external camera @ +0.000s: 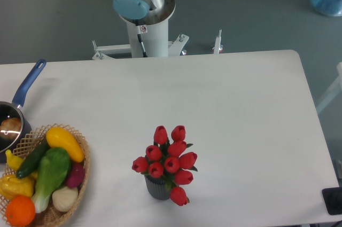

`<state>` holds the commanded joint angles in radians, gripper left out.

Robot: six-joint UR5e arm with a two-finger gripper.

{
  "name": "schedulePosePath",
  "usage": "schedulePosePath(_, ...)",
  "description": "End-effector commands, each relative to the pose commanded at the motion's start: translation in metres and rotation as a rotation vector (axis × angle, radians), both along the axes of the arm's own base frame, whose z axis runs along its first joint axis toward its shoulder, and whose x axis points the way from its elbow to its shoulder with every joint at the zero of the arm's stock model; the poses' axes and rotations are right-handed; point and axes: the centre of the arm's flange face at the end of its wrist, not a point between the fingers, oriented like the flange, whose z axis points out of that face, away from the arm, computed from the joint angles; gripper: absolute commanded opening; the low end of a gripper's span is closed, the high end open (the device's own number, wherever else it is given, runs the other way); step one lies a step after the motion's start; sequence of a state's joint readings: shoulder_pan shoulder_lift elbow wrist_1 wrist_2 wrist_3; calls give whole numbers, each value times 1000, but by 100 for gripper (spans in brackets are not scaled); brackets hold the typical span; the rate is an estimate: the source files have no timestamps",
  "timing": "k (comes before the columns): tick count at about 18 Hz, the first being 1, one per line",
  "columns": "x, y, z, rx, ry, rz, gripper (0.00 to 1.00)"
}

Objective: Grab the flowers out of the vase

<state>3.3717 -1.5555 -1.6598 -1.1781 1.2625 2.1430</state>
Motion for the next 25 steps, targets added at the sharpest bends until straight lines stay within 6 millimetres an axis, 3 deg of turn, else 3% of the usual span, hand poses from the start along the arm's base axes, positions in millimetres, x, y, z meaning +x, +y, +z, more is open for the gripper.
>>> schedulePosePath(5, 3, 9, 4, 5, 9, -13, 100)
schedulePosePath(9, 6, 16, -12, 73, -15, -13, 100)
schedulePosePath(13, 8, 20, -13, 124, -39, 52, 100)
schedulePosePath(21, 13, 55, -9, 196, -73, 143, 100)
schedulePosePath(25, 21, 77, -8, 368, -130, 203, 100)
